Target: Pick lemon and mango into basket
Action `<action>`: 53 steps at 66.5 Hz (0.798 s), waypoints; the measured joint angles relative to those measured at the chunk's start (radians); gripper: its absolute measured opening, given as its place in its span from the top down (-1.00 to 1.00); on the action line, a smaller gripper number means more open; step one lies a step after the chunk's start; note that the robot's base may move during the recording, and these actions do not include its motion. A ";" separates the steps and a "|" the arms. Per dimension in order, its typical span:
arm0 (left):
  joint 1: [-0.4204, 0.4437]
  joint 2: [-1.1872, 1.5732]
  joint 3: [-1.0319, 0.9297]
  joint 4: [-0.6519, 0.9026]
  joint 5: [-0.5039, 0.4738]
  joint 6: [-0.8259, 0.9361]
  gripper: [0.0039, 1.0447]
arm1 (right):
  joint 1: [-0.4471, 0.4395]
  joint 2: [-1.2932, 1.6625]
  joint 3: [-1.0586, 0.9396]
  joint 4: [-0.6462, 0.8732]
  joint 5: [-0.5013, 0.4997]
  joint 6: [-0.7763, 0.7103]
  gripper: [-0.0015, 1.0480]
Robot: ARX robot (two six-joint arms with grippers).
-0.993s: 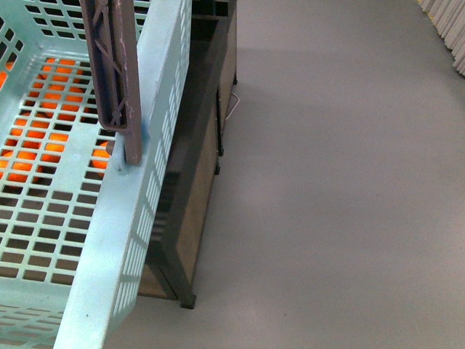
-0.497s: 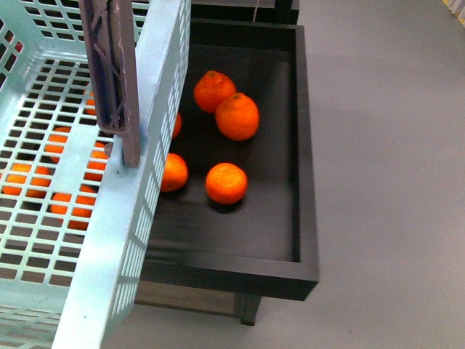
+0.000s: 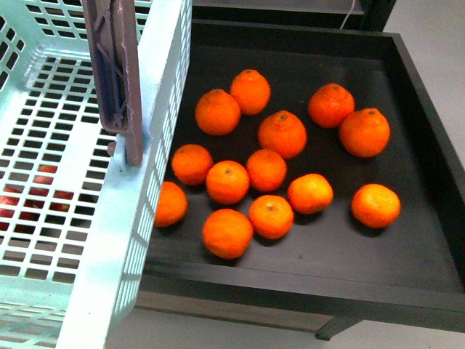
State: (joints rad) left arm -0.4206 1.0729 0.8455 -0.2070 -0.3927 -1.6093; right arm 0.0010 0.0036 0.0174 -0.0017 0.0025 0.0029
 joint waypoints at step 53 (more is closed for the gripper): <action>0.000 0.000 0.000 0.000 0.002 0.000 0.73 | 0.000 -0.001 0.000 0.000 -0.001 0.000 -0.83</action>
State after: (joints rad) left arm -0.4206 1.0733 0.8459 -0.2070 -0.3912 -1.6096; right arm 0.0013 0.0029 0.0174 -0.0017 0.0013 0.0029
